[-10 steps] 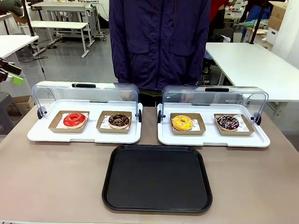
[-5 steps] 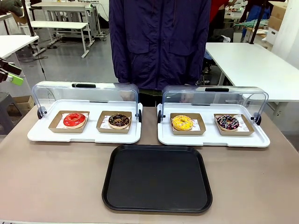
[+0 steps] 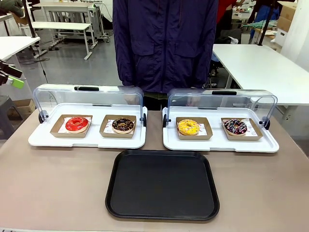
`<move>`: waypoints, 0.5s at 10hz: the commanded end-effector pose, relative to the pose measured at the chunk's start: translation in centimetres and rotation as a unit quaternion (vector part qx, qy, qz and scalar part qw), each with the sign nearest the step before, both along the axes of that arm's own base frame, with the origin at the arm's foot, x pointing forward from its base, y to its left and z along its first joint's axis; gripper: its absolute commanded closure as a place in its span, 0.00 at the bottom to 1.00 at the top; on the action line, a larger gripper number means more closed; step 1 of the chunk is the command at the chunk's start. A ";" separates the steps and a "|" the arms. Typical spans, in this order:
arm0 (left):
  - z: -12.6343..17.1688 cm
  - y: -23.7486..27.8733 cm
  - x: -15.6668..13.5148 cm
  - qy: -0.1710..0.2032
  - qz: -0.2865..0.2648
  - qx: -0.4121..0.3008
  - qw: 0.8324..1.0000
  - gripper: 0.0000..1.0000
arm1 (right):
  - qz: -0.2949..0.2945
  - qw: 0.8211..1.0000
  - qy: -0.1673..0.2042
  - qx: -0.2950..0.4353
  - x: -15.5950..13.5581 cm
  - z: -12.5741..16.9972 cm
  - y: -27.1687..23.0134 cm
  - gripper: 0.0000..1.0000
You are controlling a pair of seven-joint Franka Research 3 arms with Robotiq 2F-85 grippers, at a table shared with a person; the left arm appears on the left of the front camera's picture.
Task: Move the second donut from the left to the tray.
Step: Pick up the Paper togo box containing the Donut indicated by the person and place it on the Handle tray.
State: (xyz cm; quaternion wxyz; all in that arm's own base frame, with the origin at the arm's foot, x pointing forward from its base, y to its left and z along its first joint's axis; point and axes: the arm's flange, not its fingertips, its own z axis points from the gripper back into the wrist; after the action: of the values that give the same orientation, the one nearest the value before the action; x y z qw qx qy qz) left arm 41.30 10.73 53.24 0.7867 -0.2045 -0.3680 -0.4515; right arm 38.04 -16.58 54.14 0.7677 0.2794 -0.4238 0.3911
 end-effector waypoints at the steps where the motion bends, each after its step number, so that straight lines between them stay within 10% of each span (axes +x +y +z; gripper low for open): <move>1: 0.1 -0.1 0.1 -0.006 -0.004 -0.008 1.000 0.00 | 0.007 1.000 -0.011 -0.003 0.1 0.0 0.0 0.00; 5: 0.1 -0.1 0.1 -0.006 -0.004 -0.008 1.000 0.00 | 0.007 1.000 -0.011 -0.003 0.1 0.0 0.0 0.00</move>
State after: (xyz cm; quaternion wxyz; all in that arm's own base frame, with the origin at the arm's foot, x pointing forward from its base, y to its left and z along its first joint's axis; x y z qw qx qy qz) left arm 41.30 10.74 53.24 0.7867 -0.2045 -0.3680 -0.4515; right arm 38.04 -16.58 54.14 0.7677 0.2794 -0.4238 0.3911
